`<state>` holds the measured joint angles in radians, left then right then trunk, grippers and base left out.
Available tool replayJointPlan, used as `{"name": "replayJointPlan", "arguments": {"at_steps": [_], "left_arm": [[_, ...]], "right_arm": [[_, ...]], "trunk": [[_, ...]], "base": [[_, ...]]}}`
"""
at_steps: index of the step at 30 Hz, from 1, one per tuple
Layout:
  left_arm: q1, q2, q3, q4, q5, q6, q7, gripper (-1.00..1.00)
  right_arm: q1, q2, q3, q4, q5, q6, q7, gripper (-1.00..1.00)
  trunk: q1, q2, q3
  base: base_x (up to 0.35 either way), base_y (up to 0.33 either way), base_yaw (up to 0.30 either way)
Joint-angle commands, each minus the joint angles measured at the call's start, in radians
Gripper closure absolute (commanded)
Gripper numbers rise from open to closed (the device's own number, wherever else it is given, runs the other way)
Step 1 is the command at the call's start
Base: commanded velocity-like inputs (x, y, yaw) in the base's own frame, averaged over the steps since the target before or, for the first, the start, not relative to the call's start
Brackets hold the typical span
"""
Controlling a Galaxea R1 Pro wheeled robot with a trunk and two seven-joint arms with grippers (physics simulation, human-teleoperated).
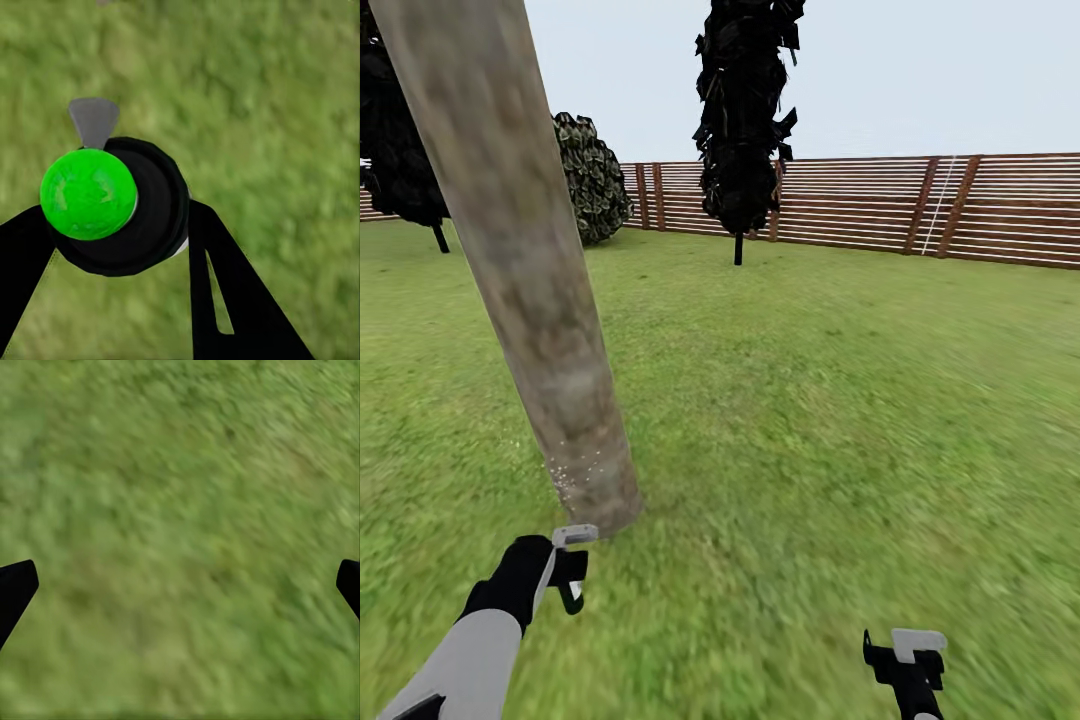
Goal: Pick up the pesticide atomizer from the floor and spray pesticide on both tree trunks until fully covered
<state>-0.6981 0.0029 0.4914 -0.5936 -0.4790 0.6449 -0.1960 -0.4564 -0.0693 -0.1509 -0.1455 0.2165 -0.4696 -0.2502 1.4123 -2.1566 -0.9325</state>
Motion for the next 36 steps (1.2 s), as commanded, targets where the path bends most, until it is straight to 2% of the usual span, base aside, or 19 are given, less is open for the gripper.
{"name": "replayJointPlan", "arguments": {"at_steps": [1, 3, 7, 18, 36], "left_arm": [[0.0, 0.006, 0.006, -0.01, -0.01, 0.003, -0.01, 1.0], [0.002, 0.02, 0.007, -0.036, -0.012, 0.004, -0.01, 1.0], [0.003, 0.027, 0.008, -0.049, -0.01, 0.005, 0.028, 1.0], [0.003, 0.025, 0.012, -0.049, -0.003, 0.006, 0.047, 1.0], [0.003, 0.023, 0.013, -0.052, -0.002, 0.005, 0.047, 1.0]], "right_arm": [[-0.001, 0.0, -0.007, 0.001, 0.011, -0.003, -0.003, -1.0], [-0.001, 0.0, -0.007, 0.001, 0.011, -0.003, -0.002, -1.0], [-0.001, 0.0, -0.007, 0.001, 0.011, -0.003, -0.002, -1.0], [-0.001, 0.0, -0.007, 0.001, 0.011, -0.003, -0.001, -1.0], [-0.001, 0.0, -0.007, 0.001, 0.011, -0.003, -0.003, -1.0]], "trunk": [[0.0, 0.0, -0.001], [0.0, 0.0, -0.001], [0.0, 0.0, -0.001], [0.0, 0.0, -0.001], [0.0, 0.0, -0.001]], "base": [[0.006, -0.041, 0.0], [0.059, -0.185, 0.0], [0.079, -0.255, 0.0], [0.01, -0.276, 0.006], [0.145, -0.265, 0.226]]}}
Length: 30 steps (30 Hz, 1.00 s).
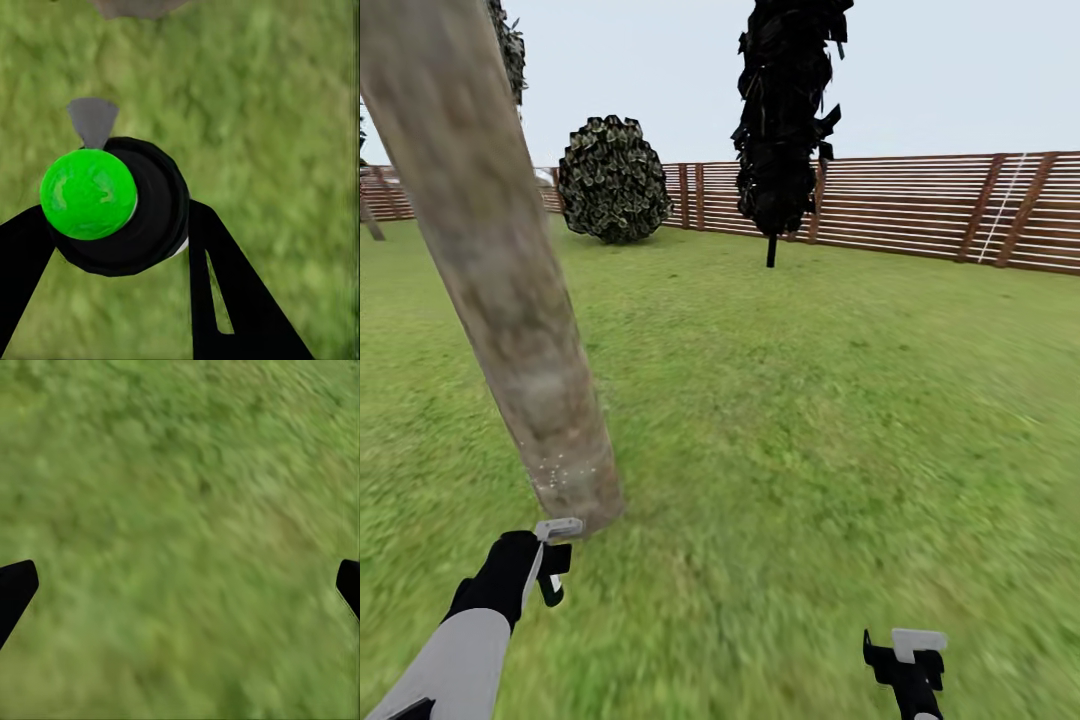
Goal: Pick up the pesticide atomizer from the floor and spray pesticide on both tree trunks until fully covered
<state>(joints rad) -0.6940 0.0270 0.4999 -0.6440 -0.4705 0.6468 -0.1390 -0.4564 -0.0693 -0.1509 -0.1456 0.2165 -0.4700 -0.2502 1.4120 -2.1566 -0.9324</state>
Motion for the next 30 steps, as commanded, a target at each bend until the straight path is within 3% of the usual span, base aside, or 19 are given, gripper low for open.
{"name": "replayJointPlan", "arguments": {"at_steps": [1, 16, 30], "left_arm": [[-0.001, -0.001, 0.004, -0.002, -0.011, 0.003, -0.01, 1.0], [-0.001, -0.002, 0.005, -0.002, -0.01, 0.003, -0.01, 1.0], [-0.001, 0.004, 0.005, -0.002, -0.011, 0.004, -0.01, 1.0]], "right_arm": [[-0.001, 0.0, -0.007, 0.001, 0.011, -0.003, -0.003, -1.0], [-0.001, 0.0, -0.007, 0.001, 0.011, -0.003, -0.003, -1.0], [-0.001, 0.0, -0.007, 0.001, 0.011, -0.003, -0.003, -1.0]], "trunk": [[0.0, 0.0, -0.001], [0.0, 0.0, -0.001], [0.0, 0.0, -0.001]], "base": [[0.179, -0.244, 0.028], [0.03, -0.271, 0.01], [0.0, -0.277, 0.262]]}}
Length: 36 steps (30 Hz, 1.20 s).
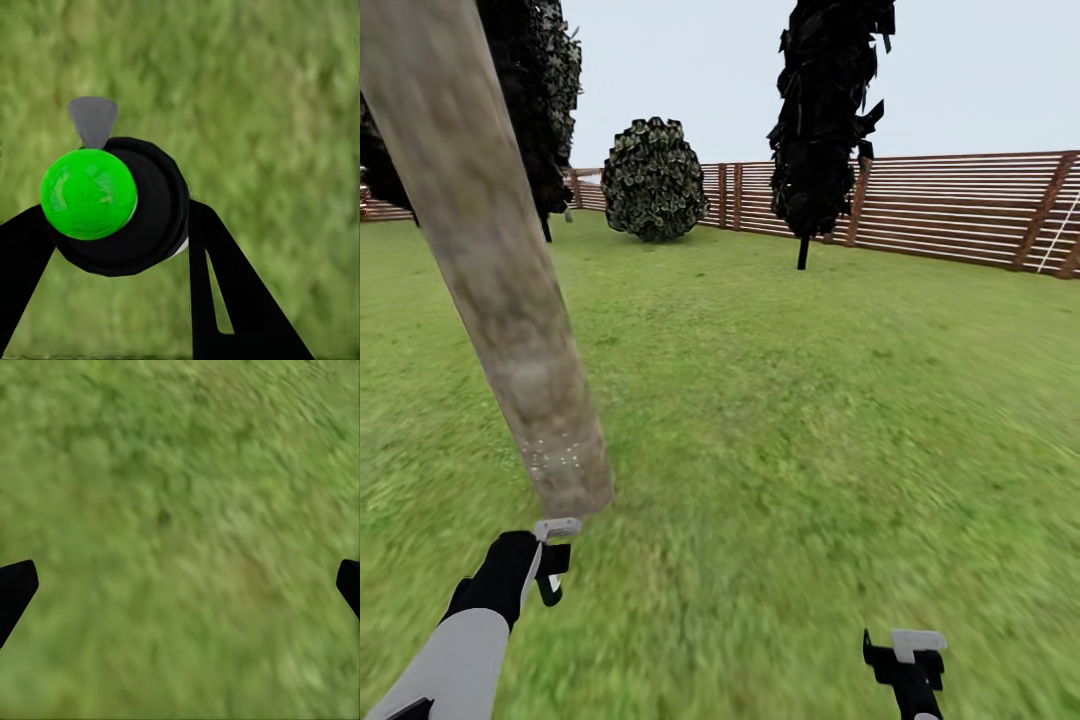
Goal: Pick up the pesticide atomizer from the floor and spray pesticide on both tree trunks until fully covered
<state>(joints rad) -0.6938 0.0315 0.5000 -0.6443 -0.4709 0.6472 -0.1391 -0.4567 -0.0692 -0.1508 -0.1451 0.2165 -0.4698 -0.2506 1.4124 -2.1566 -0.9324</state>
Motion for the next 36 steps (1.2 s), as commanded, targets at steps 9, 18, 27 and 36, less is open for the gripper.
{"name": "replayJointPlan", "arguments": {"at_steps": [9, 18, 27, 36], "left_arm": [[-0.001, -0.006, 0.004, -0.001, -0.01, 0.003, -0.01, 1.0], [-0.014, -0.001, 0.002, -0.002, -0.011, 0.006, -0.01, 1.0], [-0.002, 0.001, 0.003, -0.002, -0.011, 0.004, 0.088, 1.0], [-0.001, -0.005, 0.004, 0.0, 0.031, 0.004, 0.086, 1.0]], "right_arm": [[0.0, 0.0, -0.007, -0.001, 0.011, -0.003, -0.003, -1.0], [0.0, 0.0, -0.007, -0.001, 0.011, -0.003, -0.003, -1.0], [0.0, 0.0, -0.007, 0.0, 0.011, -0.003, -0.003, -1.0], [0.0, 0.0, -0.007, -0.001, 0.011, -0.003, -0.001, -1.0]], "trunk": [[0.0, 0.0, -0.001], [0.0, 0.0, -0.001], [0.0, 0.0, -0.001], [0.0, 0.0, -0.001]], "base": [[0.043, -0.277, 0.072], [0.24, -0.165, 0.221], [0.335, -0.004, 0.277], [0.314, -0.055, 0.069]]}}
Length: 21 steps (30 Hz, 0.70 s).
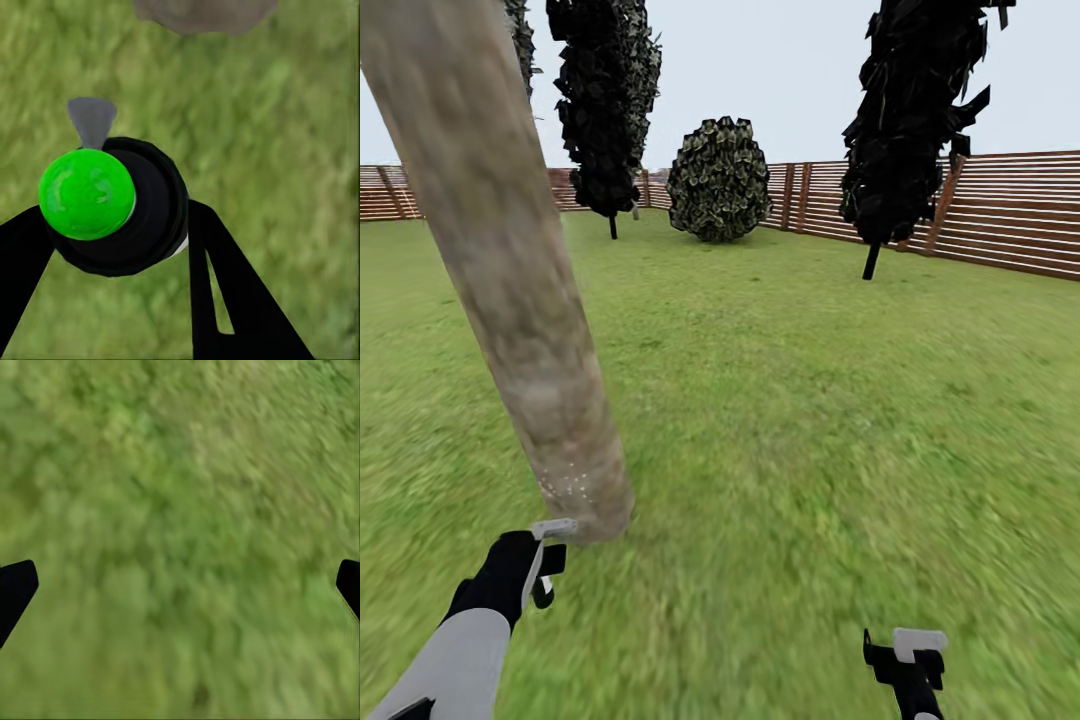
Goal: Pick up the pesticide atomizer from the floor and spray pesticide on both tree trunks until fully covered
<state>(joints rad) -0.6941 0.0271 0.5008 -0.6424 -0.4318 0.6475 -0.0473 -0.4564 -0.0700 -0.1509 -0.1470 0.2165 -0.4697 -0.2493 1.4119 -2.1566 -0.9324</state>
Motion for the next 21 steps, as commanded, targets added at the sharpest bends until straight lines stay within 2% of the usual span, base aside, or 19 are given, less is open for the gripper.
{"name": "replayJointPlan", "arguments": {"at_steps": [1, 6, 11, 15, 17, 21], "left_arm": [[-0.001, -0.001, 0.003, -0.001, 0.007, 0.003, -0.005, 1.0], [-0.001, 0.0, -0.001, -0.002, 0.014, 0.003, -0.001, 1.0], [-0.017, 0.001, -0.007, -0.004, 0.014, 0.01, -0.005, 1.0], [-0.071, -0.005, -0.01, -0.003, 0.013, 0.022, -0.011, 1.0], [-0.127, -0.003, -0.012, -0.002, 0.014, 0.057, -0.016, 1.0], [-0.181, 0.003, -0.028, -0.002, 0.01, 0.092, -0.031, 1.0]], "right_arm": [[-0.001, 0.0, -0.007, 0.001, 0.011, -0.003, -0.002, -1.0], [-0.001, 0.0, -0.007, 0.001, 0.011, -0.003, -0.003, -1.0], [-0.001, 0.001, -0.007, 0.001, 0.011, -0.003, -0.003, -1.0], [-0.001, 0.0, -0.007, 0.001, 0.011, -0.003, -0.004, -1.0], [-0.001, 0.0, -0.007, 0.002, 0.011, -0.003, -0.004, -1.0], [-0.001, 0.0, -0.007, 0.001, 0.011, -0.003, -0.003, -1.0]], "trunk": [[0.0, 0.0, -0.001], [0.0, 0.0, -0.001], [0.0, 0.0, -0.001], [0.0, 0.0, -0.001], [0.0, 0.0, -0.001], [0.0, 0.0, -0.001]], "base": [[0.091, -0.242, 0.001], [-0.086, -0.203, 0.014], [-0.021, -0.02, 0.222], [-0.001, -0.001, 0.274], [0.0, 0.0, 0.276], [0.0, 0.0, 0.178]]}}
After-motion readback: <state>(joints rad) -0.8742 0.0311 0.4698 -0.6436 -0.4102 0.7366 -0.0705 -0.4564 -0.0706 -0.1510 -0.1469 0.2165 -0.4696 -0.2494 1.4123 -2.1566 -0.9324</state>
